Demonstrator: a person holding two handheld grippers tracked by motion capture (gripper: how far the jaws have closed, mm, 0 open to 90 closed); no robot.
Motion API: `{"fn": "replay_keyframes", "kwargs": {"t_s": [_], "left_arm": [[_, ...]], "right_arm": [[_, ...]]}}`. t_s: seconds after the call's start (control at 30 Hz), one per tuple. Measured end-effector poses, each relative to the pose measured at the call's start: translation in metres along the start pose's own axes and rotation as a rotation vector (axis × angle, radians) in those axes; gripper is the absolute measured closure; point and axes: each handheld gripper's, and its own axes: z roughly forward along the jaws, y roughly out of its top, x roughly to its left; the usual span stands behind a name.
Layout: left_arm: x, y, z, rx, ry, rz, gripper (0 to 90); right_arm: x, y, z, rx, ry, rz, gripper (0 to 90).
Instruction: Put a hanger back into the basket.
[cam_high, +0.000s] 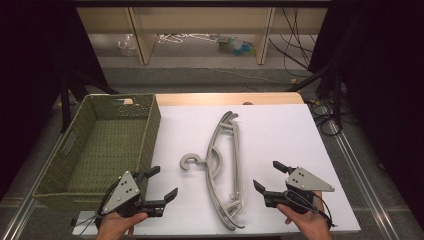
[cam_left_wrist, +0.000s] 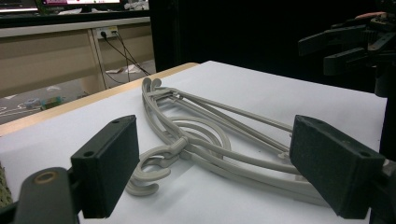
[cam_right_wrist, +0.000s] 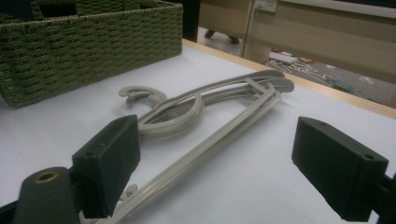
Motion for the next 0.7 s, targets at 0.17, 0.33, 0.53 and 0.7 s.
{"fn": "replay_keyframes", "kwargs": {"t_s": [0.17,0.33,0.53,0.7], "left_arm": [[0.0,0.0,0.0,0.002,0.0,0.012,15.6],[0.001,0.0,0.0,-0.002,-0.006,0.008,15.5],[0.001,0.0,0.0,0.0,-0.005,0.013,15.5],[0.001,0.0,0.0,-0.004,-0.003,0.005,15.5]], "right_arm": [[0.001,0.0,0.002,0.014,-0.004,-0.011,17.3],[0.002,0.0,0.006,0.041,-0.004,-0.01,18.1],[0.019,0.0,0.018,0.077,0.084,-0.004,16.0],[0.036,0.003,0.03,0.116,0.133,-0.037,15.9]]}}
